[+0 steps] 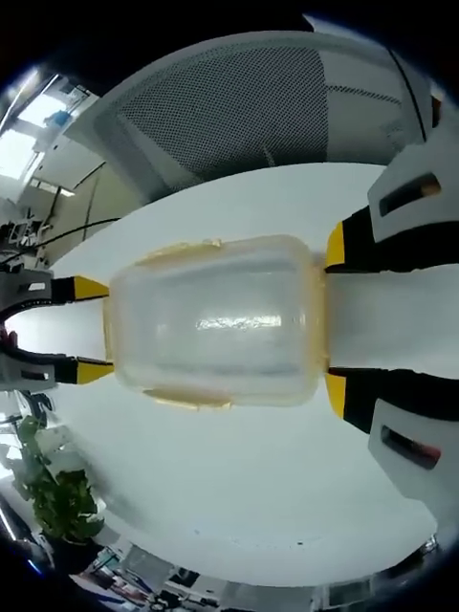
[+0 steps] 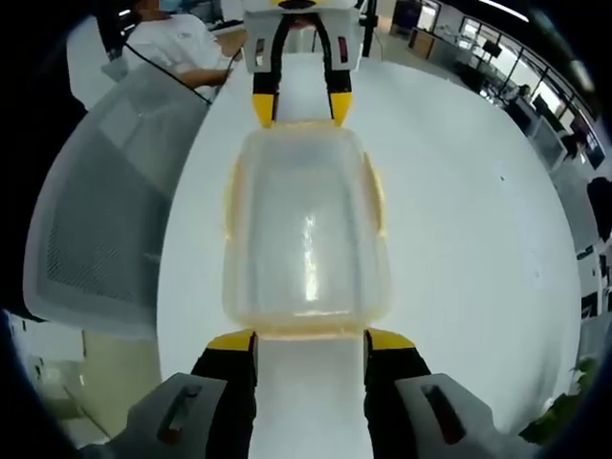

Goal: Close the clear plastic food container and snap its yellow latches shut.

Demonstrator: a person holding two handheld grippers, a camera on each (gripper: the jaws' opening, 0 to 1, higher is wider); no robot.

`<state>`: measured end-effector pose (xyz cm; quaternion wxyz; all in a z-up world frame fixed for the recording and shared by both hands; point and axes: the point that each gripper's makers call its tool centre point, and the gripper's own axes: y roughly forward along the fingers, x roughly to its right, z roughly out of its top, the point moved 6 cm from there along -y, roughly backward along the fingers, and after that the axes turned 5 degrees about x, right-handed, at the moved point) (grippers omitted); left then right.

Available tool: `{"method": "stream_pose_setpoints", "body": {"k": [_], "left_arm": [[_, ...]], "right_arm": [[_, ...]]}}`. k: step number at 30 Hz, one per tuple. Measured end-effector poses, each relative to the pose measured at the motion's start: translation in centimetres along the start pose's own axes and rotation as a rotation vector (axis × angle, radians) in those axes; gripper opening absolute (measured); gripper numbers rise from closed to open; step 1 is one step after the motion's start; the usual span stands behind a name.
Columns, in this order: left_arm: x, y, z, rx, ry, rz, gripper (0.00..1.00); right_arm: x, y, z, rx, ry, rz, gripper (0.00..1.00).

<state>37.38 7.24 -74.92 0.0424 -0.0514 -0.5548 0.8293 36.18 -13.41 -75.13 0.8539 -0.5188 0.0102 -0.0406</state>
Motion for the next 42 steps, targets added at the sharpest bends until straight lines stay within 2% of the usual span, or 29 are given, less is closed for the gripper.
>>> {"method": "stream_pose_setpoints", "body": {"k": [2,4,8,11,14,17,18,19,20,22,24,28,32,35,39,42], "left_arm": [[0.1,0.1,-0.1,-0.003,-0.027,-0.009,0.47],[0.2,0.0,-0.1,-0.004,-0.054,-0.014,0.5],[0.1,-0.1,-0.1,-0.01,-0.054,-0.008,0.42],[0.0,-0.1,-0.1,-0.012,-0.057,-0.009,0.42],[0.1,-0.2,-0.1,-0.01,-0.063,-0.007,0.42],[0.0,-0.5,-0.3,-0.014,-0.087,-0.003,0.42],[0.0,-0.7,-0.3,-0.014,-0.098,-0.003,0.42],[0.0,-0.8,-0.6,-0.021,-0.142,-0.007,0.42],[-0.1,-0.9,-0.8,-0.028,-0.163,-0.002,0.43],[-0.4,-1.2,-0.9,-0.018,-0.164,0.018,0.42],[-0.3,-1.5,-1.0,-0.009,-0.202,0.01,0.42],[-0.3,-1.8,-1.1,-0.018,-0.223,0.008,0.42],[-0.1,-1.8,-1.2,-0.02,-0.274,0.001,0.4],[0.3,-1.9,-1.0,0.013,-0.325,-0.015,0.4],[0.3,-1.9,-1.7,-0.002,-0.343,-0.011,0.38],[0.3,-2.1,-1.6,0.044,-0.452,-0.02,0.38]], "right_arm": [[0.1,-0.1,0.2,0.015,0.009,-0.007,0.56],[0.0,-0.2,0.1,0.015,0.024,0.003,0.55],[0.0,-0.2,-0.1,0.004,0.027,0.001,0.51],[0.0,-0.3,-0.2,0.003,0.032,0.001,0.51],[-0.3,-0.5,-0.2,0.011,0.079,0.007,0.45],[-0.5,-0.9,-0.2,0.015,0.099,0.009,0.45],[-0.6,-1.0,-0.2,0.015,0.13,0.01,0.45],[-0.6,-1.2,-0.3,0.012,0.167,0.005,0.45],[-0.6,-1.3,-0.2,0.015,0.173,-0.001,0.45],[-0.6,-1.5,0.3,0.045,0.178,-0.011,0.45],[-0.5,-1.6,0.5,0.058,0.197,-0.021,0.45],[-0.4,-1.7,0.4,0.048,0.219,-0.025,0.44],[-0.2,-1.9,0.3,0.066,0.29,-0.034,0.44],[-0.1,-2.0,0.3,0.08,0.321,-0.035,0.45],[-0.3,-2.0,0.4,0.098,0.375,-0.034,0.45],[-0.3,-1.9,0.4,0.099,0.401,-0.038,0.45]]}}
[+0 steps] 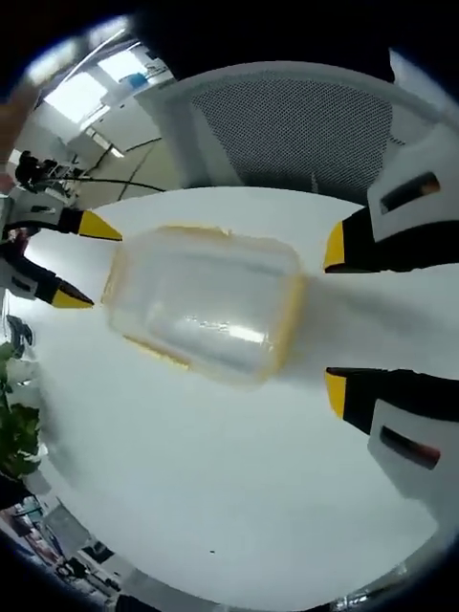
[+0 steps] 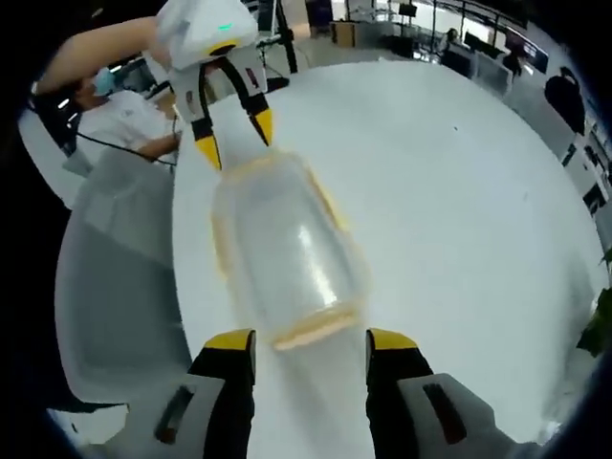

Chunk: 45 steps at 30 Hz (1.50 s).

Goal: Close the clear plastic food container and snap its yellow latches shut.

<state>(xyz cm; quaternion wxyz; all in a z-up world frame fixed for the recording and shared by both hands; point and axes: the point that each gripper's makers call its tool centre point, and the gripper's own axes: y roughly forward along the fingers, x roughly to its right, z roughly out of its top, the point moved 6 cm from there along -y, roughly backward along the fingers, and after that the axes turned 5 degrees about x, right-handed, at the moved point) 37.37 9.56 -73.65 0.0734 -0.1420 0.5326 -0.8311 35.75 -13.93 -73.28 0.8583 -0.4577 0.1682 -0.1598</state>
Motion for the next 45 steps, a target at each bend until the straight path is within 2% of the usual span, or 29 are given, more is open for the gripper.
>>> {"method": "stream_pose_setpoints", "body": {"k": [7,9,12,15,20,22,24,25,29,36,40,45], "left_arm": [[-0.4,-0.2,-0.3,-0.003,-0.057,0.024,0.38],[-0.3,-0.3,-0.3,0.006,-0.095,0.019,0.38],[-0.4,-0.3,-0.1,0.045,-0.163,0.008,0.38],[-0.4,-0.5,0.1,0.075,-0.196,-0.006,0.38],[-0.7,-0.4,-0.2,0.065,-0.256,0.012,0.37],[-0.8,-0.4,-0.4,0.062,-0.304,0.021,0.36],[-0.8,-0.3,-0.4,0.071,-0.319,0.016,0.36],[-0.8,-0.2,-0.5,0.07,-0.357,0.015,0.36],[-0.8,-0.2,-0.5,0.078,-0.415,0.013,0.36],[-0.9,-0.2,-0.6,0.085,-0.492,0.024,0.35],[-0.8,-0.1,-0.6,0.09,-0.525,0.017,0.35],[-0.9,0.0,-0.5,0.116,-0.593,0.027,0.33]], "right_arm": [[0.1,-0.1,-0.4,0.003,0.078,-0.013,0.48],[0.3,-0.2,-0.5,0.009,0.101,-0.019,0.49],[0.7,-0.3,-0.5,0.023,0.156,-0.034,0.48],[1.0,-0.4,-0.6,0.035,0.169,-0.042,0.47],[1.0,-0.4,-0.5,0.045,0.21,-0.047,0.47],[0.9,-0.4,-0.5,0.046,0.226,-0.049,0.47],[1.0,-0.3,-0.5,0.046,0.241,-0.05,0.47],[1.0,-0.3,-0.5,0.044,0.245,-0.05,0.47],[1.0,-0.2,-0.6,0.043,0.267,-0.061,0.47],[1.7,-0.5,-0.6,0.07,0.389,-0.078,0.47],[1.8,-0.7,-0.6,0.074,0.407,-0.099,0.45],[1.8,-0.6,-0.9,0.074,0.484,-0.103,0.41]]}}
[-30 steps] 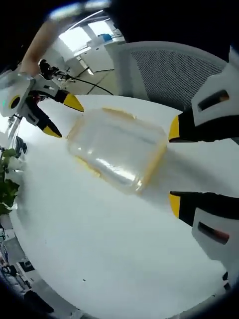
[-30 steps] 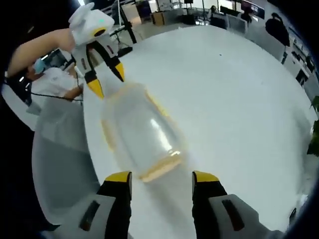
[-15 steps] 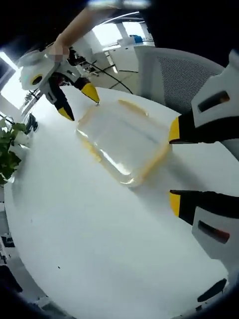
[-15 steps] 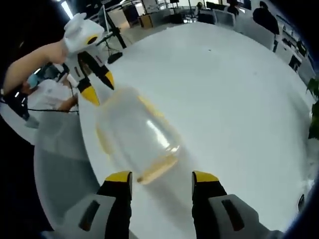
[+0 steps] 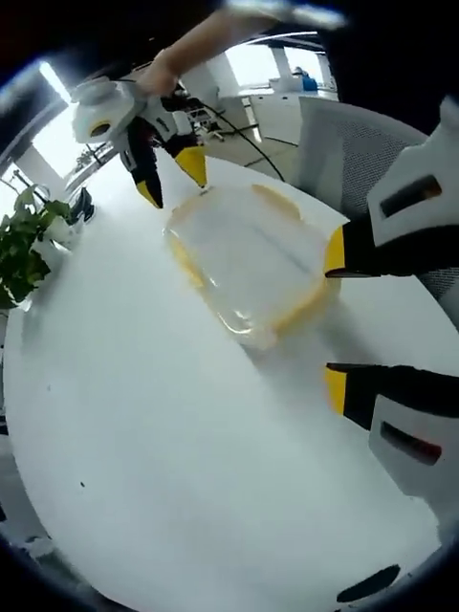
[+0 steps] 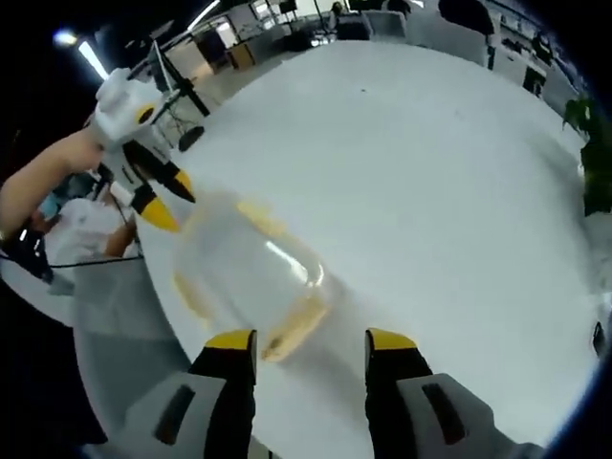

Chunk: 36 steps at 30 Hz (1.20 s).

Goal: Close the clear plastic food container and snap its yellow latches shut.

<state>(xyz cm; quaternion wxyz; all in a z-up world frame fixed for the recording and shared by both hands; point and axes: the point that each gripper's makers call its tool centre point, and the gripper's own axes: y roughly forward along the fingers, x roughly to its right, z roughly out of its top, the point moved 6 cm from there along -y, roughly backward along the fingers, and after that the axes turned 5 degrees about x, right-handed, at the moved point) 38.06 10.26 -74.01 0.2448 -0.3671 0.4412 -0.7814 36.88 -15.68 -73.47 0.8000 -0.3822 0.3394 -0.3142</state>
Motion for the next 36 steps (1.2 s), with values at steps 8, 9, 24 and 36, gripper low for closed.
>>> {"method": "stream_pose_setpoints", "body": {"k": [8,9,24,36], "left_arm": [[-0.2,0.1,-0.2,0.007,-0.076,0.003,0.32],[-0.34,0.04,-0.2,0.011,-0.094,0.007,0.32],[-0.32,0.21,-0.9,0.039,-0.281,-0.006,0.32],[-0.18,0.57,-0.84,0.059,-0.338,-0.006,0.31]], "right_arm": [[-0.12,0.24,-0.31,0.002,0.035,-0.006,0.41],[-0.09,0.3,-0.35,0.0,0.047,-0.006,0.41],[-0.63,0.45,-0.55,0.009,0.147,-0.007,0.4],[-0.86,0.58,-0.41,0.015,0.179,-0.011,0.37]]}}
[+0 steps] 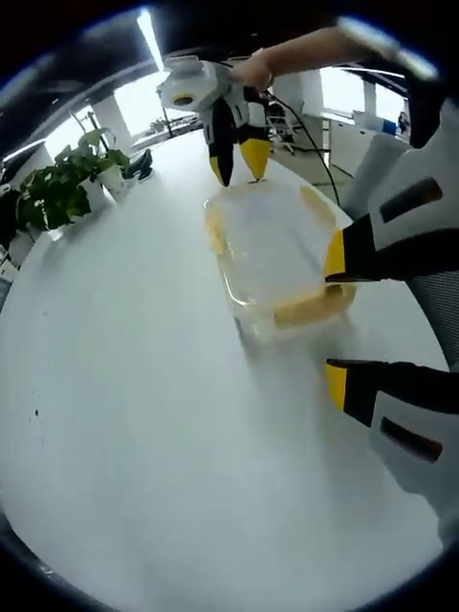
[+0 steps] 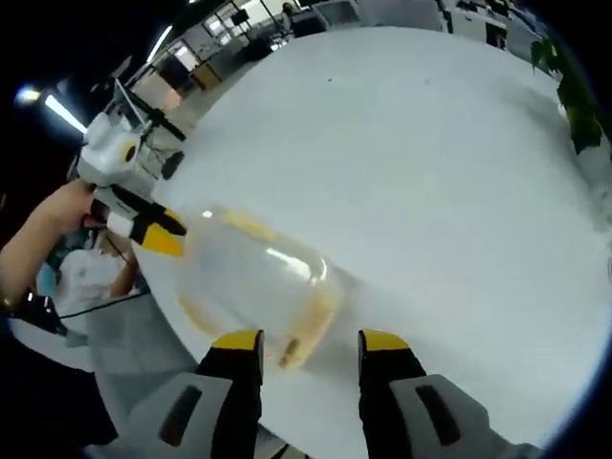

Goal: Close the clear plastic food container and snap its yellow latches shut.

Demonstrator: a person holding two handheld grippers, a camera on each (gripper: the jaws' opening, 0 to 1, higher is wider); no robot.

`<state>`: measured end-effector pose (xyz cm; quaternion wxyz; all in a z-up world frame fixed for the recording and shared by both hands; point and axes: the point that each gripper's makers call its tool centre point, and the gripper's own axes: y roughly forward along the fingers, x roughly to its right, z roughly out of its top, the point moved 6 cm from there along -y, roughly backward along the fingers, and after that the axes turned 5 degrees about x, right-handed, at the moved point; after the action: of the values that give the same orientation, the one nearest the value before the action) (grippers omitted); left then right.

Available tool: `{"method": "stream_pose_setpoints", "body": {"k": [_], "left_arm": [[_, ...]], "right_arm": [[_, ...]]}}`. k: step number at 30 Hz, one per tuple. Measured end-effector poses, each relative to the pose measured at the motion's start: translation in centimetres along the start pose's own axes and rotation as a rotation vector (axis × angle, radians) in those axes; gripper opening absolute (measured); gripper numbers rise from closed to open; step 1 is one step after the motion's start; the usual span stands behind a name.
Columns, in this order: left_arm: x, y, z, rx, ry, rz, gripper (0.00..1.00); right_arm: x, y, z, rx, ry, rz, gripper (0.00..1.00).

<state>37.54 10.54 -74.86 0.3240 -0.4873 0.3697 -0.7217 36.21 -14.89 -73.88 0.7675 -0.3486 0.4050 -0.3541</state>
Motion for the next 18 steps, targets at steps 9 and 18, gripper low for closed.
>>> {"method": "stream_pose_setpoints", "body": {"k": [9,18], "left_arm": [[0.1,0.2,-0.1,0.025,-0.023,-0.018,0.26],[0.7,0.6,-0.1,0.033,-0.014,-0.028,0.34]], "right_arm": [[-0.3,0.7,-0.2,-0.006,0.003,0.002,0.37],[-0.5,0.9,-0.3,-0.006,0.012,0.013,0.34]]}}
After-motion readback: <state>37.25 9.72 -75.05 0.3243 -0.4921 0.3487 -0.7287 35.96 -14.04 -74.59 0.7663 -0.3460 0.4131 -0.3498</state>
